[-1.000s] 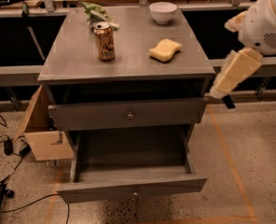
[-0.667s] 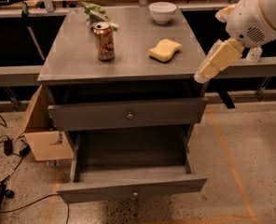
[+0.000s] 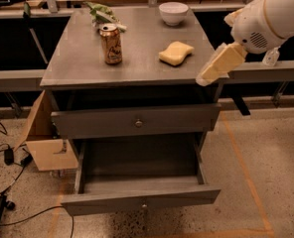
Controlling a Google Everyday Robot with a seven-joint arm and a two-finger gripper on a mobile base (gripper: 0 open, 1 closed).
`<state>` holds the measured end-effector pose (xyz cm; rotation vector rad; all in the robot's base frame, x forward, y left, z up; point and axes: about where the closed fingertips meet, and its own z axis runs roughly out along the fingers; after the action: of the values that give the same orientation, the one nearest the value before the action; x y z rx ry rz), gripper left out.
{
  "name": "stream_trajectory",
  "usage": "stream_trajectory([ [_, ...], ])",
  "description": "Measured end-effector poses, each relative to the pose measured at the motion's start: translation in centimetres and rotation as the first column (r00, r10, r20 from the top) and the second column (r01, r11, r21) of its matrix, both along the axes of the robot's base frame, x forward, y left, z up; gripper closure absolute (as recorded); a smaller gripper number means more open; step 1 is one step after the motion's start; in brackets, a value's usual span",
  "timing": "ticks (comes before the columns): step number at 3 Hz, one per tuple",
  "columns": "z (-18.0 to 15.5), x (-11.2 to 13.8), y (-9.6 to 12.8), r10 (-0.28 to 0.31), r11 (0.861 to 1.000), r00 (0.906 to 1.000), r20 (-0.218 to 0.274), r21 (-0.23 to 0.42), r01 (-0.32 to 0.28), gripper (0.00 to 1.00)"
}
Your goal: Place orange can into middle drawer
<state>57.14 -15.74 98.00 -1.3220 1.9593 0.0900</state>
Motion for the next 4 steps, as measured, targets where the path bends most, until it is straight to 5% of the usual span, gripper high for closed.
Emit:
stream_trajectory([
  [1,-0.8,4.0,3.2,-0.029,0.992,0.9994,0.021,0.124,0.026,0.00],
  [2,-0.8,7.7,7.6,-0.008,0.966,0.9993,0.036,0.257,-0.001,0.00],
  [3,-0.8,12.3,14.2,0.037,0.916,0.9967,0.072,0.397,-0.063,0.00],
  [4,-1.3,15.4,18.4,0.052,0.883,0.9931,0.105,0.460,-0.095,0.00],
])
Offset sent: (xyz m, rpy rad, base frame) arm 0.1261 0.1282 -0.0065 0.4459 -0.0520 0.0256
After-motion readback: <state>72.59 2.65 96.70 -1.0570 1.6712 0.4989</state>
